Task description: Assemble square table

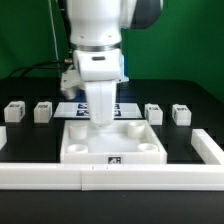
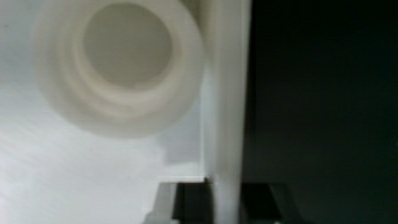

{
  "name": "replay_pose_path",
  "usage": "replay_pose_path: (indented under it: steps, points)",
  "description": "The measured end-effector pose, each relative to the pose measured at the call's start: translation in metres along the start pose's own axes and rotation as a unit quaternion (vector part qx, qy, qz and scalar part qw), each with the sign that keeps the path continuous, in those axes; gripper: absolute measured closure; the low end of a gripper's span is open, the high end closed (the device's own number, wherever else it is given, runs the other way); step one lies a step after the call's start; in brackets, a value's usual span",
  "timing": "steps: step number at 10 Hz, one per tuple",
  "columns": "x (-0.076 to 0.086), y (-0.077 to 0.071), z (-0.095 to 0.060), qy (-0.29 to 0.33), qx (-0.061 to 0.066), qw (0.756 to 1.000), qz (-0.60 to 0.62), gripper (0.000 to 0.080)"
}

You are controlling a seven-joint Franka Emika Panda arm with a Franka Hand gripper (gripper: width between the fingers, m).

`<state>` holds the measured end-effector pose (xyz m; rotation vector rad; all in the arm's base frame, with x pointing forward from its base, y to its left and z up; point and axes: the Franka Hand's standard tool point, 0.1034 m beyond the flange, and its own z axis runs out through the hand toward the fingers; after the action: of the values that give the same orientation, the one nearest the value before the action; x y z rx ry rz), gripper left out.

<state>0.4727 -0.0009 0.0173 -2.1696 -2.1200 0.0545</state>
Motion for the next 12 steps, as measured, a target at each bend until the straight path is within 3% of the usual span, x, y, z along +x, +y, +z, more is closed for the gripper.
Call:
replay_pose_path:
  steps: [2, 3, 5, 10, 11, 12]
  points:
    - [0.025, 0.017, -0.001, 0.004, -0.007, 1.0, 0.025, 0.0739]
    - [0.037, 0.017, -0.001, 0.002, 0.001, 1.0, 0.02, 0.0738]
    - [0.056, 0.018, -0.002, -0.001, 0.003, 1.0, 0.009, 0.0738]
    - [0.056, 0.019, 0.0, -0.007, 0.004, 1.0, 0.009, 0.0738]
    - [0.055, 0.019, 0.001, -0.007, 0.004, 1.0, 0.009, 0.0665]
    - [0.055, 0.018, 0.001, -0.007, 0.005, 1.0, 0.009, 0.0481]
